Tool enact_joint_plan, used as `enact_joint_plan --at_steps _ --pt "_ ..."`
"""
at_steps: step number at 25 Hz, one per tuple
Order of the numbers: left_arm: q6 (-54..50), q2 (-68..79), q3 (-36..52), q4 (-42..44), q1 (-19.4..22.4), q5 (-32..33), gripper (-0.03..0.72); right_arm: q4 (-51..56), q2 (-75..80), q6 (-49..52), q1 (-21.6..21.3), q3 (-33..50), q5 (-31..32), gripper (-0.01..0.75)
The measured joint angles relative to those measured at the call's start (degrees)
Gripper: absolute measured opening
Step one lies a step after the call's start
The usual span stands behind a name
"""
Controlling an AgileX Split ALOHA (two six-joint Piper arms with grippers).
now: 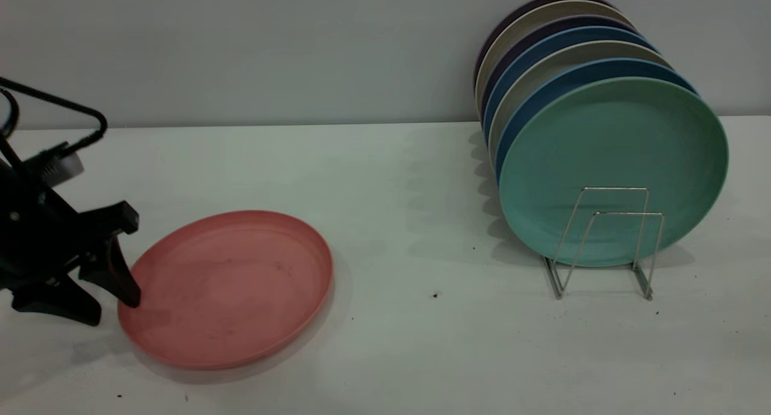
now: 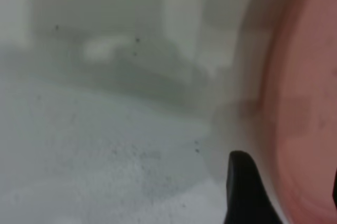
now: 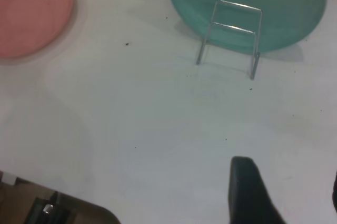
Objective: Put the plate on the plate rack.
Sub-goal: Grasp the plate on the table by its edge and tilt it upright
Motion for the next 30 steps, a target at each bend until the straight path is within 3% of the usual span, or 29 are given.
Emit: enact_joint_plan --at_steps 10,13,16,19,20,22,30 --pt "3.3 4.2 -1.9 -5.4 0.0 -1.5 0.407 0.0 0.0 0.1 0.0 0.0 -0.1 0.402" --pt "4.3 4.6 -1.9 -6.8 0.0 -1.7 0.355 0.0 0.0 0.2 0.0 0.0 -0.3 0.402" --pt "4.7 5.3 -1.9 -7.3 0.0 -1.7 0.257 0.0 0.0 0.2 0.0 0.0 -0.3 0.402" --pt "4.9 5.5 -1.9 -7.5 0.0 -1.7 0.106 0.0 0.0 0.2 0.0 0.0 -0.3 0.402" --pt "4.9 5.5 -1.9 -7.5 0.0 -1.7 0.106 0.0 0.0 0.2 0.0 0.0 -0.3 0.402" --pt "4.9 5.4 -1.9 -7.8 0.0 -2.2 0.035 0.0 0.0 0.2 0.0 0.0 -0.3 0.402" --pt "9.9 2.4 -1.9 -7.8 0.0 -6.6 0.029 3.5 0.9 0.1 0.0 0.0 1.4 0.402"
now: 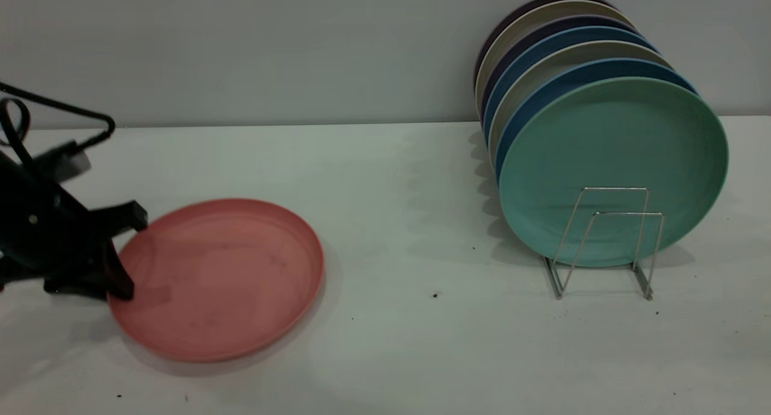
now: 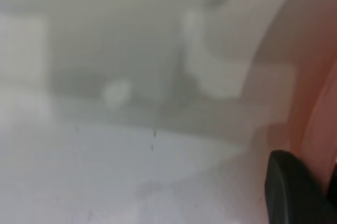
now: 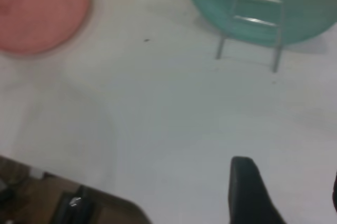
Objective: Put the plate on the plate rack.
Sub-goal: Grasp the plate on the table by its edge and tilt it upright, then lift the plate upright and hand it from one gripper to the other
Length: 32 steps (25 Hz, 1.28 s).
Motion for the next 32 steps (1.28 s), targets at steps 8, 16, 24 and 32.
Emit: enact_joint_plan --at_steps 8,16,24,32 --pt "14.0 -5.4 0.0 -0.7 0.0 -1.1 0.020 13.3 8.9 -9.8 0.0 0.0 -0.2 0.402" --pt "40.0 -8.7 -3.2 -15.2 0.0 8.3 0.020 24.0 19.6 -19.7 0.0 0.0 -3.1 0.402" --pt "57.8 -9.2 -3.4 -30.5 0.0 19.8 0.020 33.5 29.9 -30.1 0.0 0.0 -7.4 0.402" --pt "57.7 -9.2 -3.4 -29.6 0.0 24.6 0.020 49.4 43.1 -50.9 0.0 0.0 -10.8 0.402"
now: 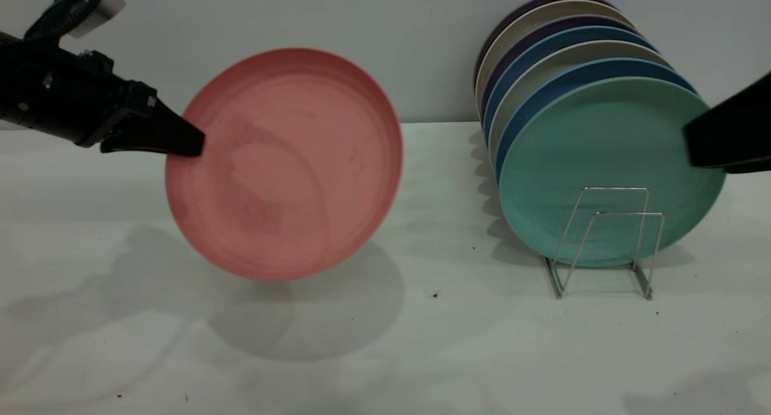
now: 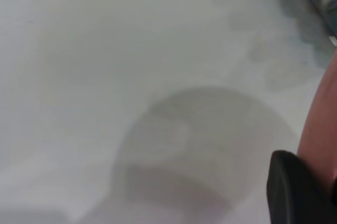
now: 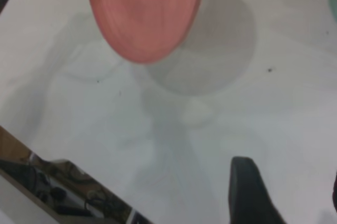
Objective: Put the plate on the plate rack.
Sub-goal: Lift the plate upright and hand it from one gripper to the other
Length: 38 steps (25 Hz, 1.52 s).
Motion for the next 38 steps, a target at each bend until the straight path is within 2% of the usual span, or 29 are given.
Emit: enact_joint_plan --at_steps 8,15,23,32,38 --pt "-3.1 0.0 0.0 0.0 -0.7 0.7 0.020 14.2 11.2 -16.3 0.0 -0.5 0.3 0.402" --pt "-4.6 0.0 0.0 -2.6 -8.0 -4.3 0.020 18.0 14.9 -22.6 0.0 -0.6 0.6 0.402" --pt "-4.7 0.0 0.0 -6.3 -13.7 -5.0 0.020 25.9 20.4 -30.6 0.0 -0.7 4.3 0.402" --pt "-4.7 0.0 0.0 -8.0 -20.6 -7.6 0.020 27.3 27.5 -33.0 0.0 -4.8 5.7 0.402" --pt "-4.5 0.0 0.0 -10.4 -22.8 -6.6 0.020 27.3 29.3 -33.2 0.0 -6.5 5.3 0.402"
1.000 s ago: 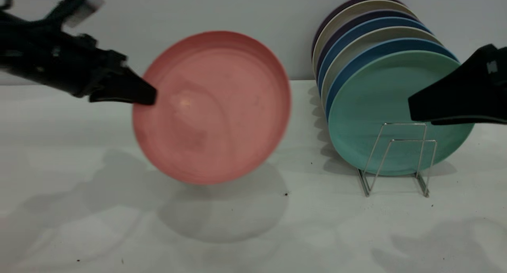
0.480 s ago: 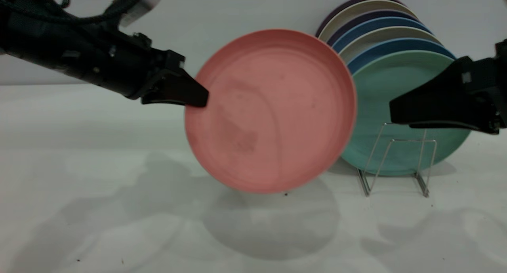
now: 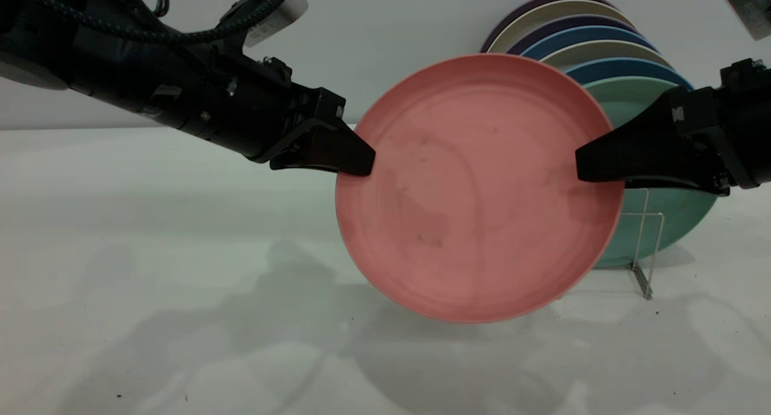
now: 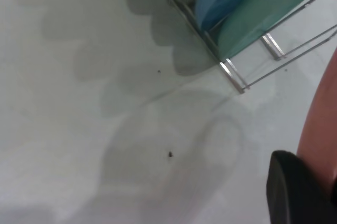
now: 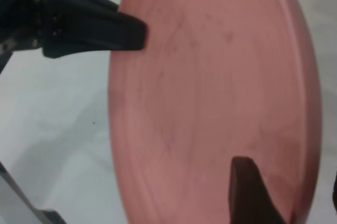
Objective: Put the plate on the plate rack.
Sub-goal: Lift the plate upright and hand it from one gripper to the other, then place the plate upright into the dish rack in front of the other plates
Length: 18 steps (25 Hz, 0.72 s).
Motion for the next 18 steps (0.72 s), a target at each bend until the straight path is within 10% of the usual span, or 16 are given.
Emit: enact_joint_plan --at_steps 9,18 --pt "1.0 0.0 0.0 -2.0 -1.7 3.9 0.022 0.0 2.4 0.5 0.0 -1.5 1.6 0.374" --pt "2.0 0.0 0.0 -2.9 -1.9 6.1 0.033 -0.6 2.5 1.9 0.0 -1.5 3.4 0.129"
